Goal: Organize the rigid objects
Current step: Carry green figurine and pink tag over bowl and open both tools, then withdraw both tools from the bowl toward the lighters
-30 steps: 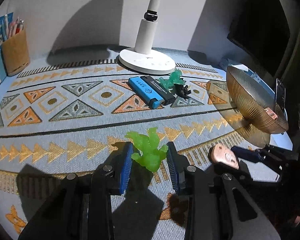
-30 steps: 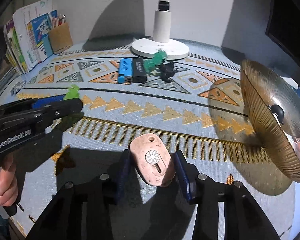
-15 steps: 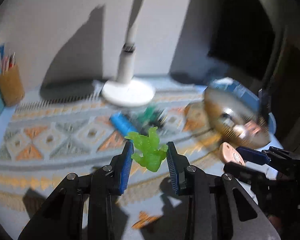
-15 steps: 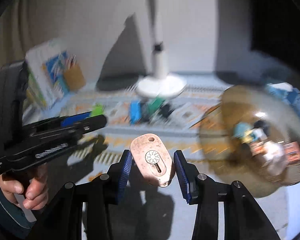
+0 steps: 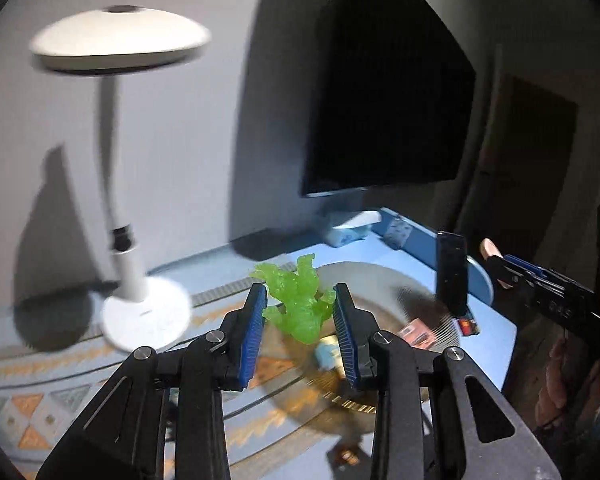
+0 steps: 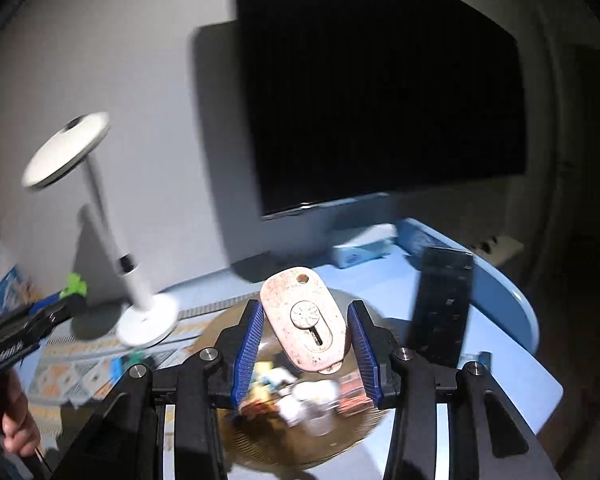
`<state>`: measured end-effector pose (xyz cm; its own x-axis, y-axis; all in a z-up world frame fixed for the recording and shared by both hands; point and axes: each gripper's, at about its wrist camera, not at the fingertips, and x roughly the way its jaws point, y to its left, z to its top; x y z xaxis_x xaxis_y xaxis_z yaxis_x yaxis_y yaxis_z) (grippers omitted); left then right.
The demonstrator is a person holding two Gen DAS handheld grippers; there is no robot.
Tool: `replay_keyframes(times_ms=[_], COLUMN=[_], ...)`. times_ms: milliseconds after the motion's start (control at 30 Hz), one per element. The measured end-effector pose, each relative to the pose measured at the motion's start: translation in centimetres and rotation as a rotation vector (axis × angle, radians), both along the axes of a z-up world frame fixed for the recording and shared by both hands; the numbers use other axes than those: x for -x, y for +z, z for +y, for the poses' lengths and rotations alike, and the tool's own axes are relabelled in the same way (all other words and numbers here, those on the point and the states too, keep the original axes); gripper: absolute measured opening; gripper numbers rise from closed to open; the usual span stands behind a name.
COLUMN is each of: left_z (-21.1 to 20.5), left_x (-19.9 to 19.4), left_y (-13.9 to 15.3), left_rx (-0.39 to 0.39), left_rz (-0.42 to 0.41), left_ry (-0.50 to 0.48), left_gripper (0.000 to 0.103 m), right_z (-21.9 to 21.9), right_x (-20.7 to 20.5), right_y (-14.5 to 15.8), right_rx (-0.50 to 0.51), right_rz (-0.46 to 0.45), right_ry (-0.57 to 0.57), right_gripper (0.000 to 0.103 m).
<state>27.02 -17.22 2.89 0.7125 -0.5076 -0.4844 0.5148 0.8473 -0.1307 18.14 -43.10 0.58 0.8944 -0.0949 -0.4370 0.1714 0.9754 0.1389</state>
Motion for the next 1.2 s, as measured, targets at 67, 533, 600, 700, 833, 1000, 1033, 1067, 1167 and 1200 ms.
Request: replay_keyframes(times_ms=[67,533,600,700,833,1000,1033,1067,1167,1200], left_z=[-1.8,-9.8,-10.2,-10.1,-7.6,-3.1,-2.4,-1.4,1.4,2.4], left_x=[-1.0,-7.1,-7.2,-7.5,-6.9,-4.7,-4.3,-3.7,-2.2,-1.7], left_y=[-0.7,-11.8,-12.2,-11.8,-9.8,-5.7,-5.1,-4.2,-2.1,-1.4], left_rx=[-0.015,-0.163,-0.160,-0.128,-0.046,0.043,0.049,0.055,0.086,0.098], left_rz=[0.024,0.289,0.297,0.311,0.302,0.219,0.204,0.182,0.133,0.117], left_ry=[-0.012,-0.096,-0.110,-0.106,-0.098,-0.054,-0.046,-0.030,0.008,0.021], left_gripper=[0.031,0.031,0.031,0.045,0.053,0.053,0.053,0.053,0.053,0.053], right_z=[-1.7,-6.1,-6.0,-5.9,-6.2,-6.3,-6.1,-5.7,-3.9,-3.3], right_x=[-1.0,-8.8,-9.2,-9.5,-7.8,-5.4,-5.1,-4.8,-4.0,-3.8], right_y=[-0.8,-10.2,-10.2,-9.8,-8.0,-5.8,-5.4,-5.0,-3.8,-3.5], right_rx=[-0.029,-0.119,-0.112,-0.102,-0.132,-0.156,-0.156,-0.155,-0.156,-0.152], right_rz=[0.027,0.319,0.324,0.304,0.226,0.161,0.152,0.144,0.123,0.119], right_ry=[-0.035,-0.119,-0.113,-0.093,-0.092,-0.091,-0.087,-0.081,-0.036,-0.025], right_gripper=[0.043,0.043,0.043,0.053,0.062,0.062,0.062,0.062,0.062,0.062])
